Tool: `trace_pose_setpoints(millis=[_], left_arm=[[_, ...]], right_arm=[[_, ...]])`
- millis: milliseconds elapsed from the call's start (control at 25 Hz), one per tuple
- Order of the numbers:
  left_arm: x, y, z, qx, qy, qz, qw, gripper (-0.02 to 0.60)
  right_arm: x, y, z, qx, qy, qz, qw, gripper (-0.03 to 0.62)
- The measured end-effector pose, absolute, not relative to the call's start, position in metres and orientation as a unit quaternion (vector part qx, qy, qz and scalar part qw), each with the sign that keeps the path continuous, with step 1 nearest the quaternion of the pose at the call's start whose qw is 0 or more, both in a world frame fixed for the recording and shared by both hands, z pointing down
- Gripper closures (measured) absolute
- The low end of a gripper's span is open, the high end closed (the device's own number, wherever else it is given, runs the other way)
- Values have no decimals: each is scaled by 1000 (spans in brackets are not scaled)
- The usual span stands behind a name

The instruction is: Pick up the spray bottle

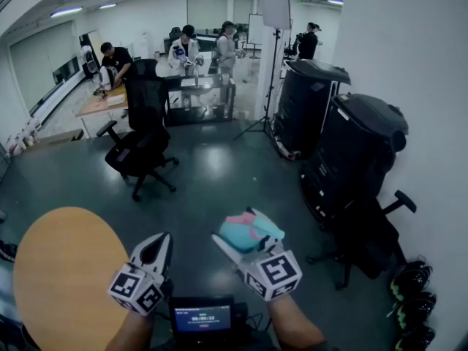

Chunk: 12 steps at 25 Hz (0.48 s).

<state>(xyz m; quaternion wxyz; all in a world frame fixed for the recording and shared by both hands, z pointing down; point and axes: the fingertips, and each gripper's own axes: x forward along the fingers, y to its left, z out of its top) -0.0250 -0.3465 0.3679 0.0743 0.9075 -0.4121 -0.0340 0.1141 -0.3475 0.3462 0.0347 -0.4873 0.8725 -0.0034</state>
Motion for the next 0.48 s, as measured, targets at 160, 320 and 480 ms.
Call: trace_pose_setpoints(millis=[160, 320, 480], left_arm=[[-25, -352, 366, 909, -407, -36, 78, 584], [-29, -353, 366, 913, -399, -36, 77, 584], [-35, -356, 367, 914, -398, -33, 77, 584]], right_arm=[[113, -351, 346, -500, 865, 4, 26, 154], [109, -352, 349, -510, 860, 0, 18, 154], [110, -353, 346, -519, 855, 0, 22, 154]])
